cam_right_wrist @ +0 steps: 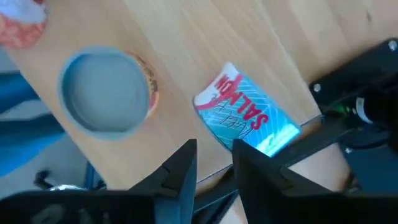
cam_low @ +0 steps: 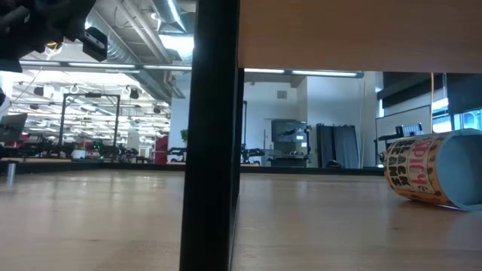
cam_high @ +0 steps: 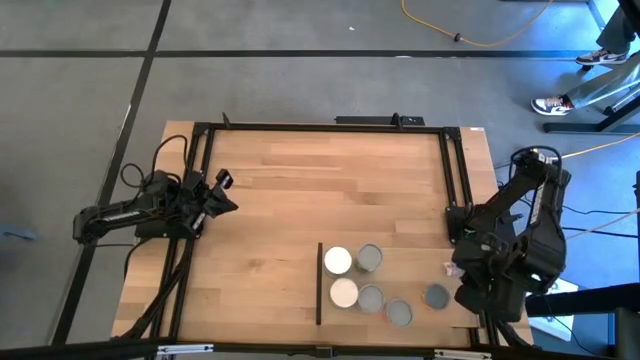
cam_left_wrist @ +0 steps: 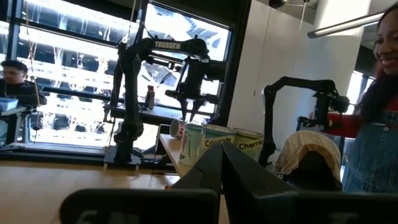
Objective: Pick and place cans onto a shelf
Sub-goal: Adjust the tuna can on the shelf
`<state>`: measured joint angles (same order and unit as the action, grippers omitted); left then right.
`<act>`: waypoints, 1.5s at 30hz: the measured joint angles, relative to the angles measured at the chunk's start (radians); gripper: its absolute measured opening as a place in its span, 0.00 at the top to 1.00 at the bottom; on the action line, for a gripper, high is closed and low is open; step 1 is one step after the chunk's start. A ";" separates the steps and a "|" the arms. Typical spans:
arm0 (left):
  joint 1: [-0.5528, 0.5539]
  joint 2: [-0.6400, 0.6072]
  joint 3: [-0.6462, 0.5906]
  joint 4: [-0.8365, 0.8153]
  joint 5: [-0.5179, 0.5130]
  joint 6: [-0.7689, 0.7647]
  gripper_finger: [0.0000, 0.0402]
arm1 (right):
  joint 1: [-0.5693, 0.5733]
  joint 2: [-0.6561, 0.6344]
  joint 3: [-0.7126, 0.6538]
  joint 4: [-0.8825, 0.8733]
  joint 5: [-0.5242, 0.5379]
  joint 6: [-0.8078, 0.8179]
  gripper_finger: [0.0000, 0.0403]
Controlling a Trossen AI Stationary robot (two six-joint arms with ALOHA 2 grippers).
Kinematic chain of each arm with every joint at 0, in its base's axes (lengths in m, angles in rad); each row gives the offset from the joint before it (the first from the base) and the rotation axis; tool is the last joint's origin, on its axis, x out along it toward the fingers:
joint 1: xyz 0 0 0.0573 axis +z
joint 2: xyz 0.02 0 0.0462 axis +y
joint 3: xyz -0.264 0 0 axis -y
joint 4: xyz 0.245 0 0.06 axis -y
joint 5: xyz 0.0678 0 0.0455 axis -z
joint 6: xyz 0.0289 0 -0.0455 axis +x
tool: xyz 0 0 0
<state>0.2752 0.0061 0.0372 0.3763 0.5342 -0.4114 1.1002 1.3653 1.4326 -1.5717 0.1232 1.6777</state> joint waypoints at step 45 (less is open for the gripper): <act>0.000 0.000 0.000 0.000 -0.009 0.000 1.00 | -0.114 0.012 -0.086 0.203 0.251 -0.265 0.74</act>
<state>0.2752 0.0061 0.0372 0.3763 0.5255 -0.4110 0.9862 1.3769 1.3468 -1.3683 0.3738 1.4125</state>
